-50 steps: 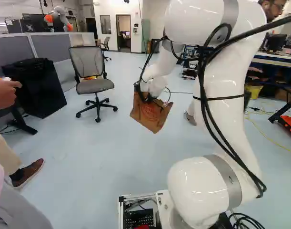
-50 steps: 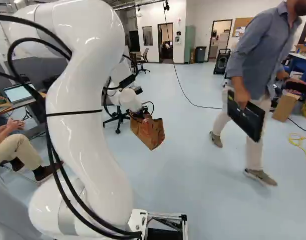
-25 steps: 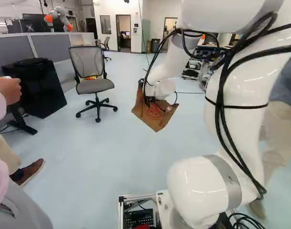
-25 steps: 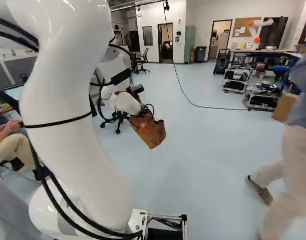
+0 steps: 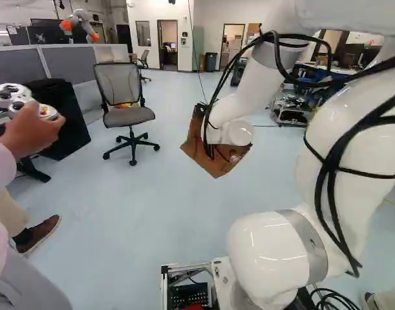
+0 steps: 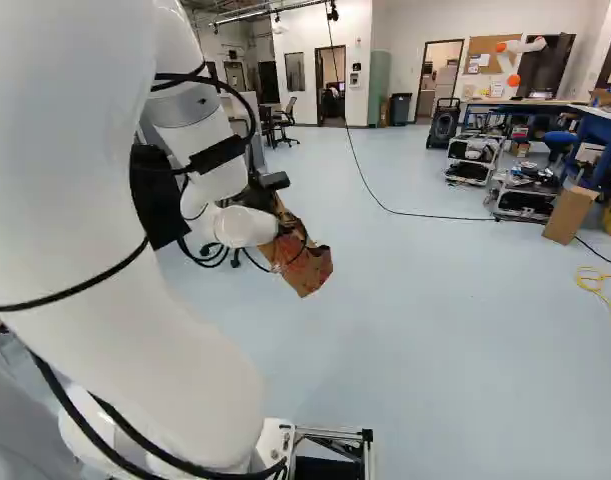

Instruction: Pick up the grocery bag from the ground

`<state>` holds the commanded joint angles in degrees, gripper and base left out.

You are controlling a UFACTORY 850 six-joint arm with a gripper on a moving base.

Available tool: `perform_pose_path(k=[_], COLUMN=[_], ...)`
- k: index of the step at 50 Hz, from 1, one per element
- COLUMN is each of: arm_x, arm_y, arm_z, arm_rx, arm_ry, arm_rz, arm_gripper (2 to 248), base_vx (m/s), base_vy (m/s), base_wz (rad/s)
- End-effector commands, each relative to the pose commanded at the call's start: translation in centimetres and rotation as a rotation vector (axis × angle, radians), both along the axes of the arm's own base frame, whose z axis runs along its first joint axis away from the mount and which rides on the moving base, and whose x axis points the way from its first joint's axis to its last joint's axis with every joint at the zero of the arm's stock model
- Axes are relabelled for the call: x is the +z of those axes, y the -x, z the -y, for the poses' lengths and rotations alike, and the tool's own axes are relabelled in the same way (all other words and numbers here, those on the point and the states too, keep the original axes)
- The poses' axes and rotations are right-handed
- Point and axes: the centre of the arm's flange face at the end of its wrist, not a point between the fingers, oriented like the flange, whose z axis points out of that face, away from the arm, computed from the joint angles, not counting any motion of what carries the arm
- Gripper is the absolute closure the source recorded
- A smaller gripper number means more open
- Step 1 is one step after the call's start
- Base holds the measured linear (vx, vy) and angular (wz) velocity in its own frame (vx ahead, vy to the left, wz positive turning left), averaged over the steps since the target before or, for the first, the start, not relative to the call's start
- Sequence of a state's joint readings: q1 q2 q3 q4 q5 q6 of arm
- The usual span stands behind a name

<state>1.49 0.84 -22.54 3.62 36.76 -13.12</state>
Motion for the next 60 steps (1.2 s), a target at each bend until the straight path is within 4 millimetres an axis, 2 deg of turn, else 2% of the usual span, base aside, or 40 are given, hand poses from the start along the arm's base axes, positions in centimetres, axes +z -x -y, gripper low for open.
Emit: perform_pose_path(k=[15,30,45,60], arm_x=[-0.1,-0.5,-0.8,-1.1], arm_y=[4.0,7.0,9.2,10.5], arm_z=[0.3,0.5,0.6,0.6], arm_rx=[-0.029,-0.048,-0.058,-0.064], arm_ry=[-0.062,-0.113,-0.151,-0.174], arm_rz=[0.070,0.124,0.162,0.185], arm_gripper=[228,228,228,228], base_vx=[0.000,0.000,0.000,0.000], base_vy=[0.000,0.000,0.000,0.000], base_wz=[0.000,0.000,0.000,0.000])
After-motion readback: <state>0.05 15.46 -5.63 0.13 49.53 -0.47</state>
